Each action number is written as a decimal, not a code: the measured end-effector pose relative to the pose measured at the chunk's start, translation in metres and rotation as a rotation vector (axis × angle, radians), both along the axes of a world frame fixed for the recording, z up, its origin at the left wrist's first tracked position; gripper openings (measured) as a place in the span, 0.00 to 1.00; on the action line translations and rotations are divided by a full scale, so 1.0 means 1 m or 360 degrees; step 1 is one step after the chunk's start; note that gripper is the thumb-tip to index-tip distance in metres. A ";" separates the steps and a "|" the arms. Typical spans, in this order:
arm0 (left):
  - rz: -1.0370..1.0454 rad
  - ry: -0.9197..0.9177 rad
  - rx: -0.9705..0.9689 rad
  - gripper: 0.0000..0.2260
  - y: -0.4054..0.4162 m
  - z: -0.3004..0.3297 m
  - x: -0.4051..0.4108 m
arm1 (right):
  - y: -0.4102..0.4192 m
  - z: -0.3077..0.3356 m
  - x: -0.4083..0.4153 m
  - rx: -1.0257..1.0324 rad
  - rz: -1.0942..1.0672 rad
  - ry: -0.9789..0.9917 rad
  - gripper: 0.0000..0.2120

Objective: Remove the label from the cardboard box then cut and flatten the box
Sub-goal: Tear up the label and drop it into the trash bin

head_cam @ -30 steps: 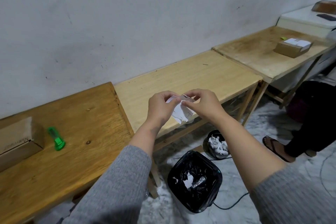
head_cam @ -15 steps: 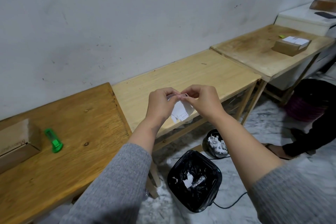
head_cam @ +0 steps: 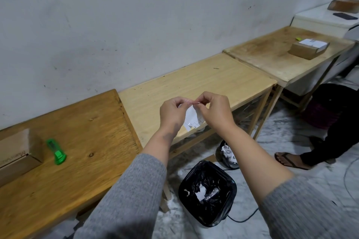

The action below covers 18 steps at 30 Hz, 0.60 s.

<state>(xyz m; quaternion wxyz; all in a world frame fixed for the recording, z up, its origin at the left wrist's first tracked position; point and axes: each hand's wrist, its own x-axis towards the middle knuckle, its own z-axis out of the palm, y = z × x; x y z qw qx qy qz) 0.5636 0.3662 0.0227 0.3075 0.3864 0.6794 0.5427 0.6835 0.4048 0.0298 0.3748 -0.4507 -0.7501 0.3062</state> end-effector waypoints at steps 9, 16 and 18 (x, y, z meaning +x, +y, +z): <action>0.0284 0.0123 0.0120 0.05 0.015 0.002 -0.008 | 0.005 0.007 0.031 0.0045 -0.0115 0.0129 0.05; 0.0107 0.0190 0.0134 0.11 0.015 -0.007 0.016 | 0.011 0.015 0.038 -0.0339 -0.0053 0.0409 0.04; 0.0044 0.0170 0.0137 0.11 0.013 -0.009 0.024 | 0.014 0.008 0.038 -0.0380 -0.0077 0.0330 0.07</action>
